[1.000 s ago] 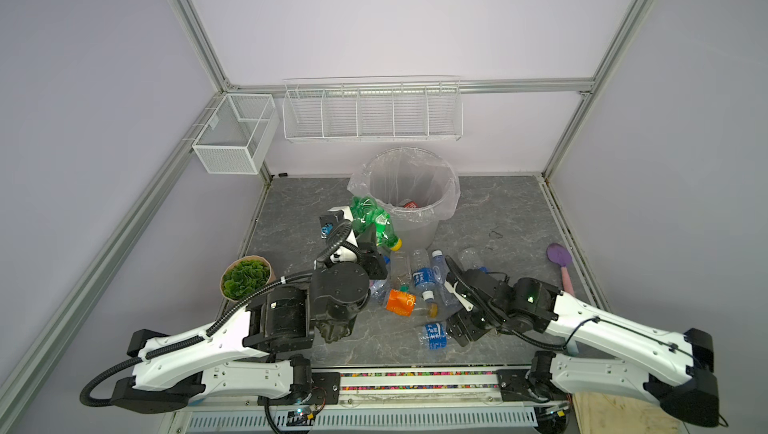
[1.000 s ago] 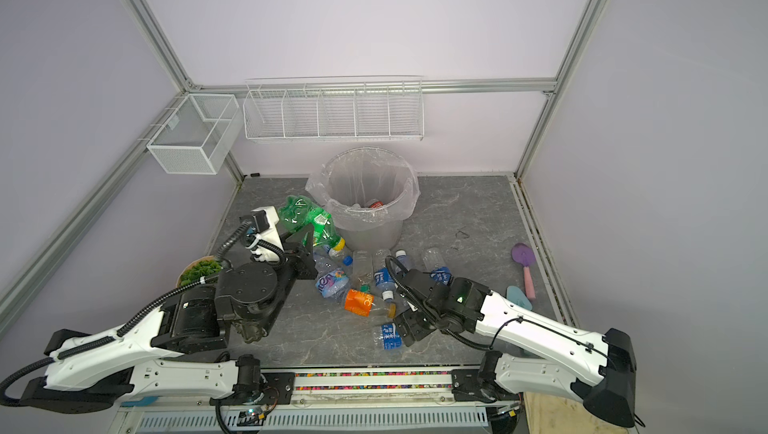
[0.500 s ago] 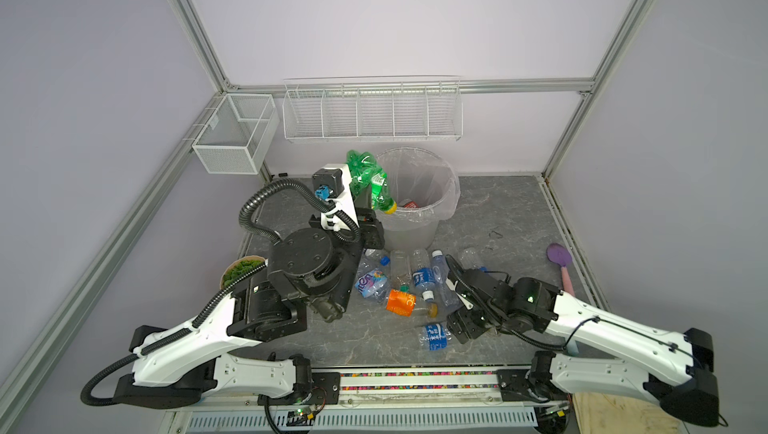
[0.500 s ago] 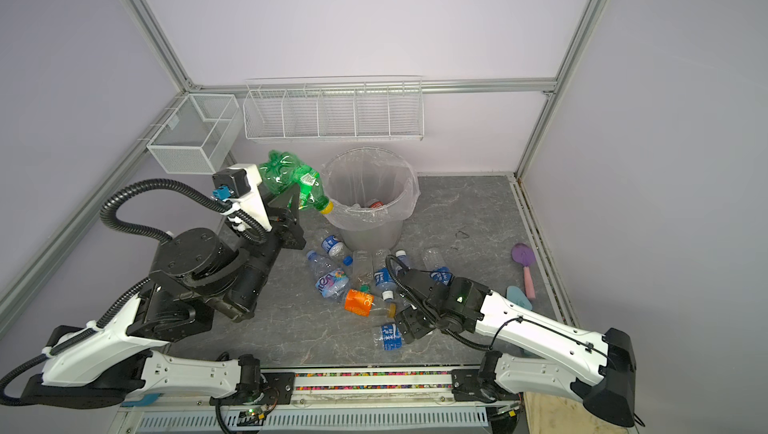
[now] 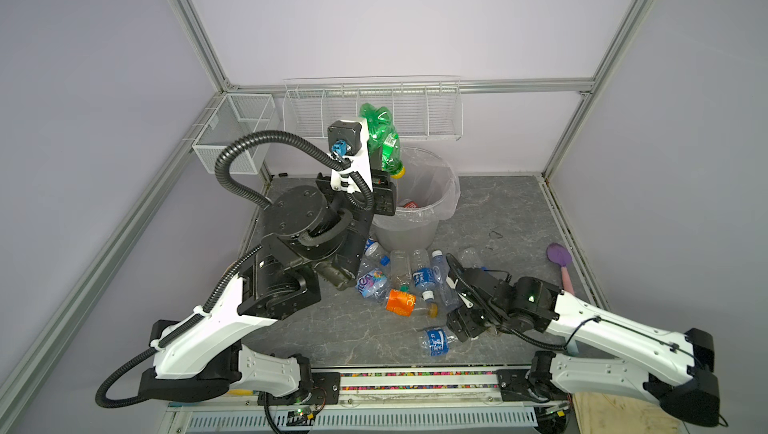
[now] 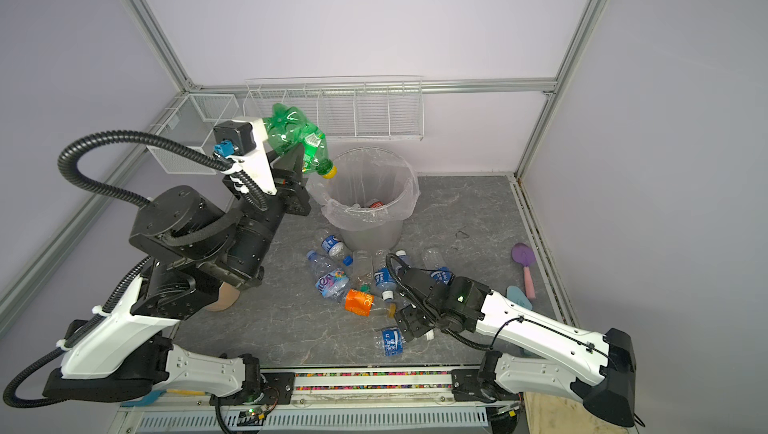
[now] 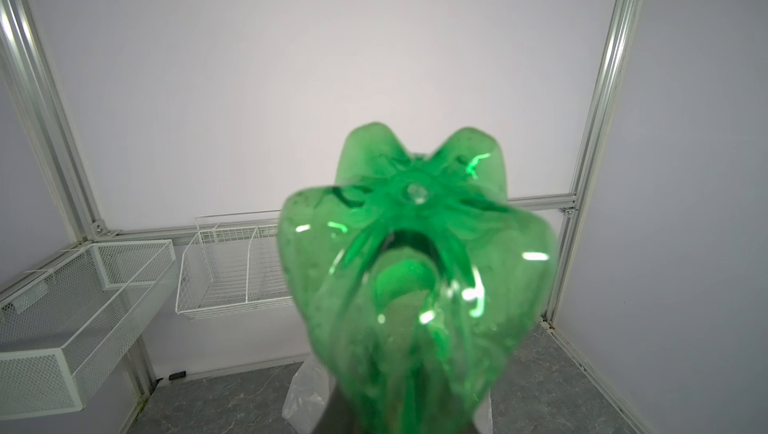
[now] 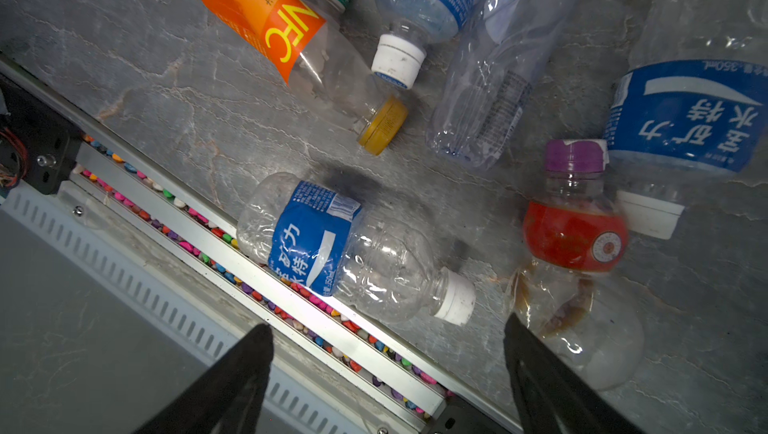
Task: Throw the plastic bottles in the bin
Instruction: 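Carry the crushed green bottle with the left gripper over the bin, then open the left gripper over the bin and draw it back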
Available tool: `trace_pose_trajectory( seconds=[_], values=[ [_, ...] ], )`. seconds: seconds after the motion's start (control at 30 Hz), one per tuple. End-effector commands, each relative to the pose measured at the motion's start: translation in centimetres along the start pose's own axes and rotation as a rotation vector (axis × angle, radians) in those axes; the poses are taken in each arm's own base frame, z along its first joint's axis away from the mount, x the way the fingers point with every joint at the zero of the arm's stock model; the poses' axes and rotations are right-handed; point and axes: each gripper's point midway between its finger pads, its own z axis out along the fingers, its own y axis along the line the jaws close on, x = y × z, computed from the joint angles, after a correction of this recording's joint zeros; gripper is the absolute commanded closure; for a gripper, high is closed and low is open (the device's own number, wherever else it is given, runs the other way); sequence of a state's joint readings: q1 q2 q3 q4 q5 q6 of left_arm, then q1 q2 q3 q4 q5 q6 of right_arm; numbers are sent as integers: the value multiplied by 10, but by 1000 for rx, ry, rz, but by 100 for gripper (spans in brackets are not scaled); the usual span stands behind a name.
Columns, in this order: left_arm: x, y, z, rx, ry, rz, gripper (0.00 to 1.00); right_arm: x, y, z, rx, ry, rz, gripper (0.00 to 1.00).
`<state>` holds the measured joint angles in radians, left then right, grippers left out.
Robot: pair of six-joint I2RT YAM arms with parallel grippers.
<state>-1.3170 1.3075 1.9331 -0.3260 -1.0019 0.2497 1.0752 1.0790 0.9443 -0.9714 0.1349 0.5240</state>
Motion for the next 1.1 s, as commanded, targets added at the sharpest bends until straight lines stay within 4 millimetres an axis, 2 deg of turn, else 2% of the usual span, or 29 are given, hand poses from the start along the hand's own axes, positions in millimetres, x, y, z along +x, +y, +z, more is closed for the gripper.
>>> trace_pose_trajectory(
  seconds=[0.0,0.17,0.3,0.37,0.43,0.5,0.53,0.57,0.6,0.67,0.7,0.8,0.87,1.07],
  values=[
    [-4,-11,12,71,-1,13,83,-3,0,-5,4,-14,9,11],
    [3,-14,42,81,27,17,83,-2,-1,-5,7,-16,10,11],
    [29,-14,79,77,86,5,83,-3,-1,-6,8,-19,10,11],
    [57,-11,106,79,156,-11,83,-4,-1,-6,6,-20,12,11],
    [95,-10,133,75,245,-19,84,-4,0,-8,5,-22,12,11],
    [142,-5,159,57,353,-27,82,-4,-1,-10,5,-25,13,11],
    [168,-3,171,43,416,-27,77,-4,-2,-12,5,-30,14,11],
    [190,-4,178,40,474,-18,50,-4,-2,-14,6,-33,16,11],
    [200,-6,179,35,514,2,23,-4,-3,-16,5,-38,16,11],
    [194,-4,176,-8,526,34,6,-2,-8,-20,18,-48,22,12],
    [179,-2,172,-24,490,39,1,-2,-9,-21,20,-56,26,12],
    [134,-2,156,1,370,2,1,-1,-12,-22,18,-75,35,12],
    [112,-1,143,24,316,-34,1,-2,-12,-22,18,-78,32,12],
    [78,7,108,61,245,-96,1,-6,-8,-25,17,-69,-57,12]
  ],
)
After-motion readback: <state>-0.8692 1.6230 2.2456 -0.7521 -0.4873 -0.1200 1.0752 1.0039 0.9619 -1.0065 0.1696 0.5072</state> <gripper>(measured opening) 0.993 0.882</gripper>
